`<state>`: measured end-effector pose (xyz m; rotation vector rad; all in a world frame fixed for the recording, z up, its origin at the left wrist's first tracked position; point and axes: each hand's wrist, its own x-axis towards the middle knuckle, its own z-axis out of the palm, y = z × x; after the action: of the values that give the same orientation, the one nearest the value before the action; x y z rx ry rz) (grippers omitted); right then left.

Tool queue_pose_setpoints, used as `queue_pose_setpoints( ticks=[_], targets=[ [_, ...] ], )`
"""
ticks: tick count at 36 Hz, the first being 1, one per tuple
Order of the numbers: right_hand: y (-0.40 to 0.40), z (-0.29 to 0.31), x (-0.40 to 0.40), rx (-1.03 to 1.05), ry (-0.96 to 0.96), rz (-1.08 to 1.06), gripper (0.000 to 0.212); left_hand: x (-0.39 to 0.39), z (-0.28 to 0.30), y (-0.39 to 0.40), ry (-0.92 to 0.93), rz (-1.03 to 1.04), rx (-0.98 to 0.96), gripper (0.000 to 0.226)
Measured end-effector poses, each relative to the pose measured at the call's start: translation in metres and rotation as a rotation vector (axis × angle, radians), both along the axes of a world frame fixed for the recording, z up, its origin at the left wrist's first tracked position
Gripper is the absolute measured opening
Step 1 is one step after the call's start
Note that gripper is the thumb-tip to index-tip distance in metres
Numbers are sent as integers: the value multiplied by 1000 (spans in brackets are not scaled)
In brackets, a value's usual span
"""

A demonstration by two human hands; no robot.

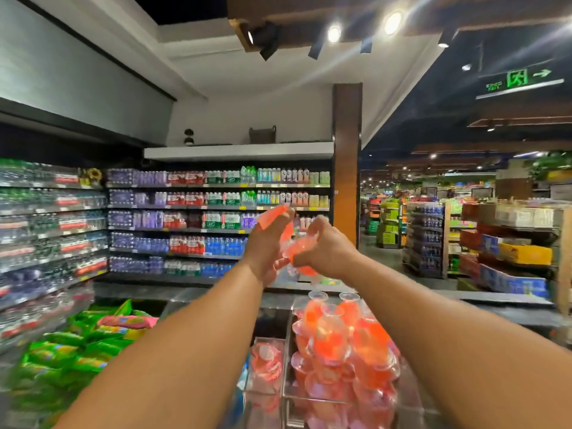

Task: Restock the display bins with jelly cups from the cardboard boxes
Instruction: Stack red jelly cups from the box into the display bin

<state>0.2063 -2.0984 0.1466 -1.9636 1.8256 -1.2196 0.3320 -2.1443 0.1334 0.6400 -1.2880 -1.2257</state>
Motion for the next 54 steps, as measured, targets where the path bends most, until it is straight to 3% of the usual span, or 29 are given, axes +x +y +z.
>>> queue_pose_setpoints(
  ticks=[4,9,18,31,37,44,49,54],
  targets=[
    [-42,10,-18,53,34,8,57,-13,11,-26,1,6,-22,6],
    [-85,3,-34,155,217,-37,45,-30,1,-59,-15,24,-36,27],
    [-140,-23,-60,296,376,-95,32,-52,-34,-110,-31,38,2,10],
    [-143,-24,-48,581,208,-11,76,-36,-59,-137,-83,-123,128,19],
    [-148,-23,-47,603,247,-155,29,-33,-57,-137,-67,-140,165,22],
    [-139,-26,-50,649,314,-251,21,-40,-57,-135,-35,-152,184,35],
    [-139,-27,-51,672,357,-272,37,-38,-63,-135,-29,-175,199,39],
    [-134,-27,-51,676,363,-274,37,-37,-63,-133,-33,-191,199,40]
  ],
)
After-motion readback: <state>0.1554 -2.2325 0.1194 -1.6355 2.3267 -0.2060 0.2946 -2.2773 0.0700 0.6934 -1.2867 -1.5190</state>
